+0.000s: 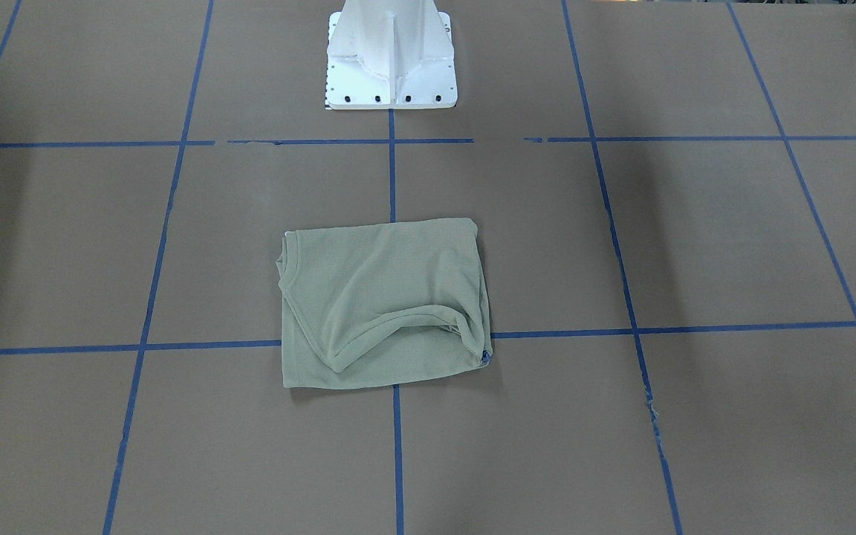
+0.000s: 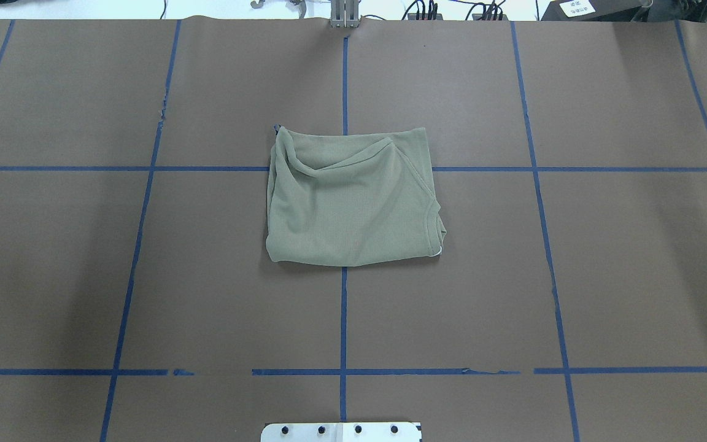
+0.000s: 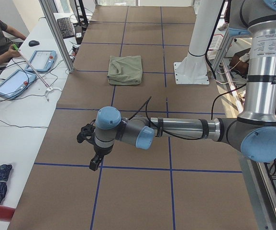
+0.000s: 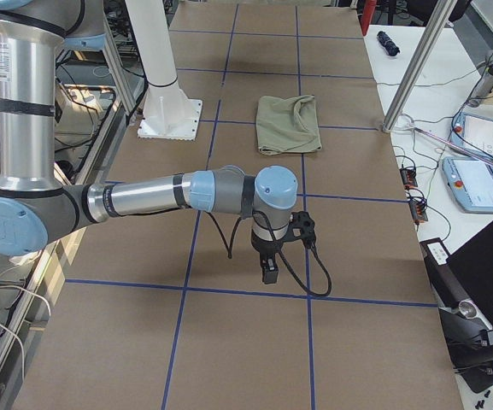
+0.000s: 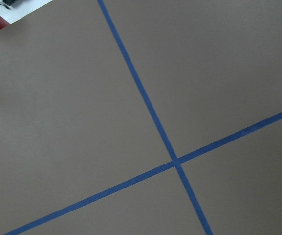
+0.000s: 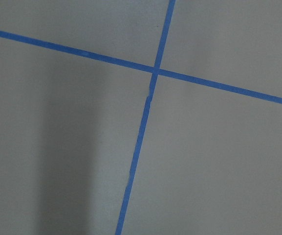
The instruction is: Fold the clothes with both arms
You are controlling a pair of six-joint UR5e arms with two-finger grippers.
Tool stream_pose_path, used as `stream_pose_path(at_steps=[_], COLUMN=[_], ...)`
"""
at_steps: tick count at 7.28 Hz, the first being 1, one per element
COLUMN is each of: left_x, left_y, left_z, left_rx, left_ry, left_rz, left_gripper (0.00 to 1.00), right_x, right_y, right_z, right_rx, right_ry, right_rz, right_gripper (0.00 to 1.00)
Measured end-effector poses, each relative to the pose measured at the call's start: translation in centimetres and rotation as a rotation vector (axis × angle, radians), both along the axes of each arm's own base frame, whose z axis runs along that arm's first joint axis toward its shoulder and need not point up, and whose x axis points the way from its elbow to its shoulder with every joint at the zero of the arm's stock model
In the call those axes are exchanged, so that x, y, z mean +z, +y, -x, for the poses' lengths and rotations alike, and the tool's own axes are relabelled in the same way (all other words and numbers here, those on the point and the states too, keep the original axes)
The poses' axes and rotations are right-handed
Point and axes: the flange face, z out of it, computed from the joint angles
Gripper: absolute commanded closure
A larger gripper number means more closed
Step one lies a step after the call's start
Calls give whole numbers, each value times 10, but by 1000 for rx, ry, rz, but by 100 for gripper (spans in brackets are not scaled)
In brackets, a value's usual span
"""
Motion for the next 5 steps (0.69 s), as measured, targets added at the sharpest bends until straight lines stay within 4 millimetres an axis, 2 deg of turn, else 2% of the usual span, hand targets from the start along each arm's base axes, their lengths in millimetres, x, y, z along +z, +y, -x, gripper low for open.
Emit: stream_pose_path(at_steps=[2,4,5], left_x=[7,9,9], left_y=[6,8,9], left_z=[4,2,1], left_rx=[-27,-83,-93], left_ry=[9,28,31], left_rz=[132,207,216], left_gripper=[0,0,0], right_x=[8,14,23], right_y=[9,17,28], right_z=[2,-7,-13], right_rx=[13,49,79], right_ry=[-58,-67,-67], right_rz=[27,54,84], right_gripper=[0,0,0])
